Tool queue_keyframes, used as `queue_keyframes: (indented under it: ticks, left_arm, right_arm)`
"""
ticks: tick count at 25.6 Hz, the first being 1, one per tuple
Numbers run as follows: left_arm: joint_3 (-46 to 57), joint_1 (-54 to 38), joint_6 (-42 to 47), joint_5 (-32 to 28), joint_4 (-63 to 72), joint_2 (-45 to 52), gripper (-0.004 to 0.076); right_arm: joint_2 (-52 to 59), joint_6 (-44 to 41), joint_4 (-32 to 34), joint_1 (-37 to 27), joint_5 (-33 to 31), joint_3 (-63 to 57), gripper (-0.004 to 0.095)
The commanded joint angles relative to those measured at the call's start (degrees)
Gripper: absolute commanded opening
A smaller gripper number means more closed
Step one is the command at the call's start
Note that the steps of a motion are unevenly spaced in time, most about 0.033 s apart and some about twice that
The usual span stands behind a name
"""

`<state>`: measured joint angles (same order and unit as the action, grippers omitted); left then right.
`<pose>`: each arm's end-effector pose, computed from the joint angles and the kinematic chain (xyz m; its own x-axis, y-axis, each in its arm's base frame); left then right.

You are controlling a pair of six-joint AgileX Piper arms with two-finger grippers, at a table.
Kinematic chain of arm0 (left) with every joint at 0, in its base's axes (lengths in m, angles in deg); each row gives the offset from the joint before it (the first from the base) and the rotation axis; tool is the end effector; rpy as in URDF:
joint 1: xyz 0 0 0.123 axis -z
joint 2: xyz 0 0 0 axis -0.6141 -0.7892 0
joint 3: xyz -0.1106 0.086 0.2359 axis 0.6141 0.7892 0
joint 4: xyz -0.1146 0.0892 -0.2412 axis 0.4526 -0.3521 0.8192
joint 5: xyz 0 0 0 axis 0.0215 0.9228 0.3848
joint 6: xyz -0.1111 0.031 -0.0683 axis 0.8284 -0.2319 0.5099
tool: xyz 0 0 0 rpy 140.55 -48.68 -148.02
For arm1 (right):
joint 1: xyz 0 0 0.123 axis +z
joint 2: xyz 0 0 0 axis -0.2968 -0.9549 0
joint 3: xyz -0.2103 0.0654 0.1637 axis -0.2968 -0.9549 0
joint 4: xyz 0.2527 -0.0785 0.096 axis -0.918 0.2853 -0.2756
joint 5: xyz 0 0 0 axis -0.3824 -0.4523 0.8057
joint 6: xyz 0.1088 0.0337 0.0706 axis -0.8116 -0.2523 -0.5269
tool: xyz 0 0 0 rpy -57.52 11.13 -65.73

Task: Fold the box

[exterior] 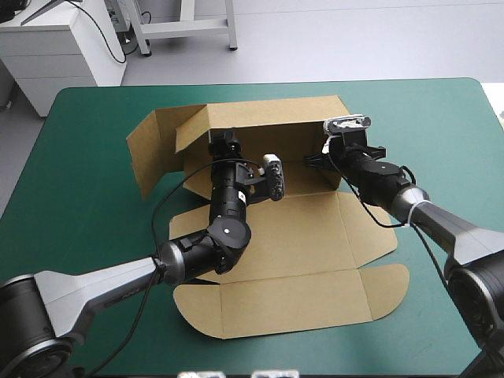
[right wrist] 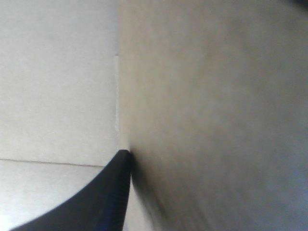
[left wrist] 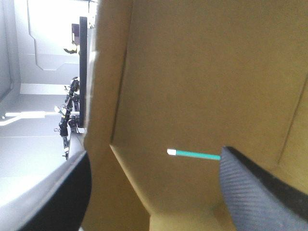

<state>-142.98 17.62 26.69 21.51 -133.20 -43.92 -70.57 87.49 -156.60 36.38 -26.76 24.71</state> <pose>0.3125 -0.2720 0.2491 0.0025 0.9906 -0.1366 0.2680 0.1310 0.9545 0.4292 0.1287 0.1932 -0.5118 -0.0529 -0.8575 -0.1490 0.9884 0.0280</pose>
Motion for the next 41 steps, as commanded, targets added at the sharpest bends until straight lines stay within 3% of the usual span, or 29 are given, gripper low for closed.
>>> queue_keyframes:
  ticks: [1, 7, 8, 11, 14, 17, 20, 23, 27, 28, 32, 35, 41]
  left_arm:
    - [-1.4, 0.8, 0.5, 2.8, -2.1, 2.4, 0.0529]
    - [-1.4, 1.7, 0.6, 3.3, 0.3, 2.4, 0.0498]
    - [-1.4, 1.7, 0.6, 3.8, 0.3, 2.4, 0.0445]
    - [-1.4, 1.6, -0.2, 4.6, 0.3, 3.0, -0.0008]
    - [-2.5, 1.5, -3.6, 0.7, 6.2, 5.0, 0.0010]
    - [-5.9, -0.6, -14.1, -4.7, 21.4, 6.7, 0.0010]
    - [-11.1, -5.5, -28.2, -5.7, 38.2, 7.1, 0.0010]
    - [-15.4, -11.1, -34.3, -6.5, 50.7, 7.7, 0.0010]
    - [-17.3, -19.9, -38.7, -12.1, 66.1, 11.0, 0.0010]
    - [-17.3, -22.4, -40.3, -13.0, 70.2, 12.0, 0.0010]
    - [-17.3, -33.6, -50.7, -14.1, 87.7, 15.9, 0.0010]
    - [-17.3, -42.1, -62.5, -13.8, 106.6, 17.9, 0.0010]
    - [-17.3, -55.7, -77.7, -8.9, 134.8, 19.2, 0.0010]
  right_arm:
    - [2.8, 1.0, -3.4, -0.5, -1.7, 2.6, -0.0018]
    - [2.8, 1.0, -3.4, -1.0, -2.3, 2.8, -0.0018]
    - [2.8, 1.0, -3.4, -1.0, -2.3, 2.8, -0.0018]
    - [2.8, 1.0, -3.4, -1.0, -2.4, 2.8, -0.0017]
    - [2.8, 1.0, -3.4, -1.0, -2.1, 2.8, -0.0018]
    - [2.8, 0.5, -3.4, -1.0, -2.2, 2.6, -0.0018]
    - [2.8, -0.3, -3.4, -1.0, -3.2, 2.6, -0.0018]
    - [2.7, -1.4, -3.4, -1.1, -5.4, 2.6, -0.0018]
    - [1.5, -4.5, -2.8, -2.9, -13.3, 2.6, -0.0018]
    - [1.3, -6.2, -1.1, -3.4, -14.8, 2.6, -0.0018]
    - [1.1, -27.3, 23.6, -5.3, -17.3, 2.9, -0.0013]
    - [0.5, -44.0, 41.1, -8.2, -24.5, 5.4, -0.0014]
    - [0.0, -60.8, 61.4, -10.9, -32.9, 10.7, -0.0014]
